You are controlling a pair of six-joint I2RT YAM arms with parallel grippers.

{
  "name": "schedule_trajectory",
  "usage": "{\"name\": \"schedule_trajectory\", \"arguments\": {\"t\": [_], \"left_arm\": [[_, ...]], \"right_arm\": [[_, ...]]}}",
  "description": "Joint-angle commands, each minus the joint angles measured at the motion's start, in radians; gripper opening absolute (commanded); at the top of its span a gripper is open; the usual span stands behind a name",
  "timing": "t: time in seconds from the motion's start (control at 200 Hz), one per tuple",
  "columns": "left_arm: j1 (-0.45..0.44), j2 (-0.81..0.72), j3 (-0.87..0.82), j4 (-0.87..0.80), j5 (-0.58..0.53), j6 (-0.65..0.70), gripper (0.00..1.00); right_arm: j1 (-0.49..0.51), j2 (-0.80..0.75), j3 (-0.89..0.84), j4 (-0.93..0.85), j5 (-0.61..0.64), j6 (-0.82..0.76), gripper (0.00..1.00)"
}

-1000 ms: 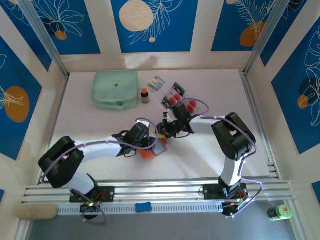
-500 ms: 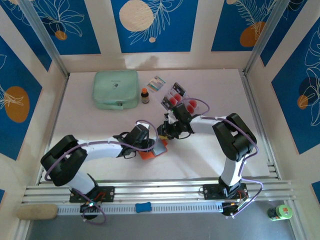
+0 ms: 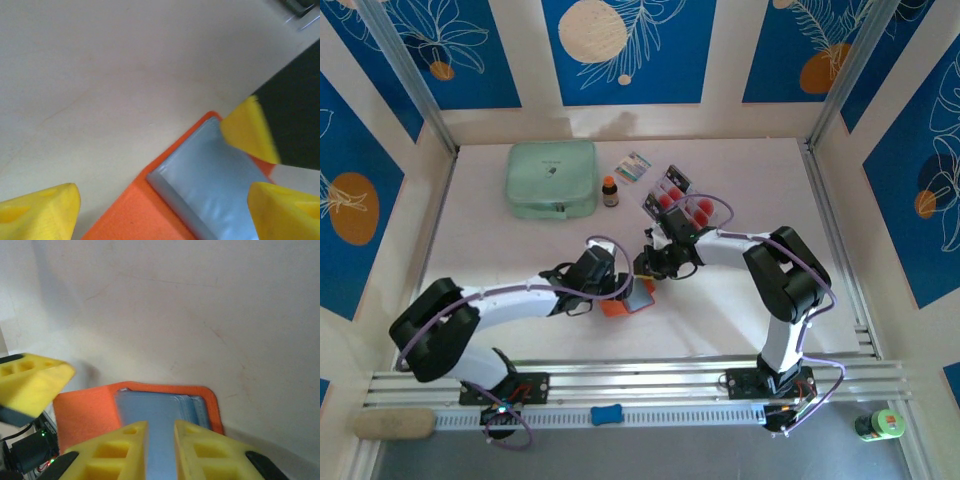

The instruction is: Put the credit cards into the card holder

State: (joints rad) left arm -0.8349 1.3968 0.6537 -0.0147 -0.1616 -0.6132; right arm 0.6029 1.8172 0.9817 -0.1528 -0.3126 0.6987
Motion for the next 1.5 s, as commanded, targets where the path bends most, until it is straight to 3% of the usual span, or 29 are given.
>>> {"name": "schedule_trajectory", "arguments": {"t": [0.0,0.23,0.595,1.105,1.49], "left_arm": [[-0.015,-0.054,0.024,-0.003,0.042,-0.067,0.87],[-0.059,-0.116,0.013,0.068,0.075,-0.160,0.87],[-0.127,-0.045,-0.087,0.218,0.103,-0.259,0.87],[-0.115,-0.011,-0.148,0.157,-0.013,-0.065,0.86],[-0.110,0.022,-0.152,0.189,-0.018,-0.044,0.86]], "right_arm": [[0.005,-0.012,0.012,-0.045,0.022,-0.022,0.18],[-0.002,-0.033,-0.022,-0.026,0.027,-0.008,0.17],[-0.002,-0.068,-0.071,-0.016,0.046,0.014,0.16],[0.018,-0.101,-0.043,-0.046,0.059,0.019,0.16],[0.038,-0.062,-0.011,-0.062,0.068,0.012,0.15]]}}
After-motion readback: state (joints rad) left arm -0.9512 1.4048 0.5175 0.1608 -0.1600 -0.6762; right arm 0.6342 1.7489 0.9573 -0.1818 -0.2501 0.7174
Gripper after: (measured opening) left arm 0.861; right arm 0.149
